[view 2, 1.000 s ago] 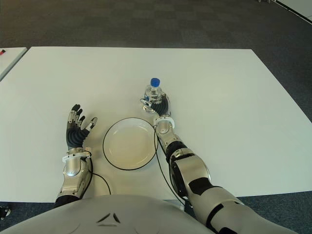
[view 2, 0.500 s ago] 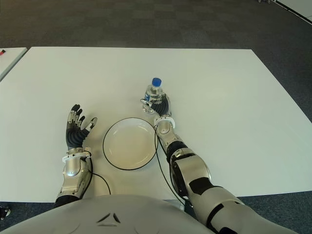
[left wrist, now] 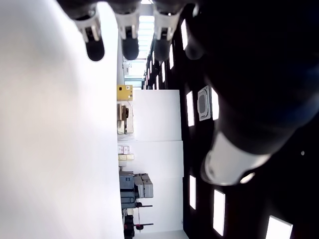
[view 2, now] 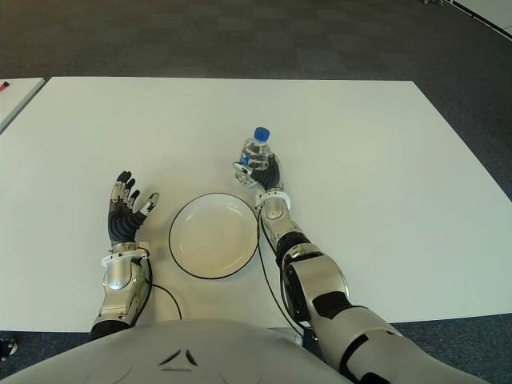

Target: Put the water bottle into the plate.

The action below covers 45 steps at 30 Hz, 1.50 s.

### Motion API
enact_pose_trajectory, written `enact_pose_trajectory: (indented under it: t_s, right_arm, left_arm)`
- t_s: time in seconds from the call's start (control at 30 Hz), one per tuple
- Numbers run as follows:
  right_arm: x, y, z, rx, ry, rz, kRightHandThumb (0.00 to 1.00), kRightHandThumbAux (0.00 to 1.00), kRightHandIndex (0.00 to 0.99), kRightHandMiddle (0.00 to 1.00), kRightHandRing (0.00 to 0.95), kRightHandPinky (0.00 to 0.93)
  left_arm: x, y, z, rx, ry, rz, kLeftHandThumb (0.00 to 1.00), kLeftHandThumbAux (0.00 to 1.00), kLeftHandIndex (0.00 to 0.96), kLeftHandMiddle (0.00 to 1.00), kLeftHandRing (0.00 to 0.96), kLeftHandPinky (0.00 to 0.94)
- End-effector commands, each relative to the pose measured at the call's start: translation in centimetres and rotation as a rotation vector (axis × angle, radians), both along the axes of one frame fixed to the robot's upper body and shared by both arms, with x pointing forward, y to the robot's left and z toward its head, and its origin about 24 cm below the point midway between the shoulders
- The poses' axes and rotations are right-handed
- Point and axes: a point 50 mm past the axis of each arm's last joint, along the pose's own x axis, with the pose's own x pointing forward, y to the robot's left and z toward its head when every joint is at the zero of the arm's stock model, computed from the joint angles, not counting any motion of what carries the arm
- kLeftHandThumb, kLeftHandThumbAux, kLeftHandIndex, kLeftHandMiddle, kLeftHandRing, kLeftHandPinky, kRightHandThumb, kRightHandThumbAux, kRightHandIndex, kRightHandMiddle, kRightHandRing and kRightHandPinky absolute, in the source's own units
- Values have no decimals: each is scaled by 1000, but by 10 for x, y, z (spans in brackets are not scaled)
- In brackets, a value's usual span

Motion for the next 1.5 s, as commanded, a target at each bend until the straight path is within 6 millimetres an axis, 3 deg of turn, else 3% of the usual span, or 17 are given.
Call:
enact_pose_trajectory:
  t_s: [0.03,1.17,1.5]
  right_arm:
    - [-10,-2,-11,31,45,-1,942,667,355,493,555,584]
    - [-15,-2,12,162,-184,46,944,664,370,479,532,568]
    - [-17,0,21,190,-238,46,947,662,379,483,537,625]
  left_arm:
    - [-16,0,-20,-13,122,8,207,799,49,23,0,33]
    - [-15,-1,-22,-24,125,0,224,773,58,31,0,37]
    - [-15,-2,-22,-21,117,0,224,777,60,36,0,40]
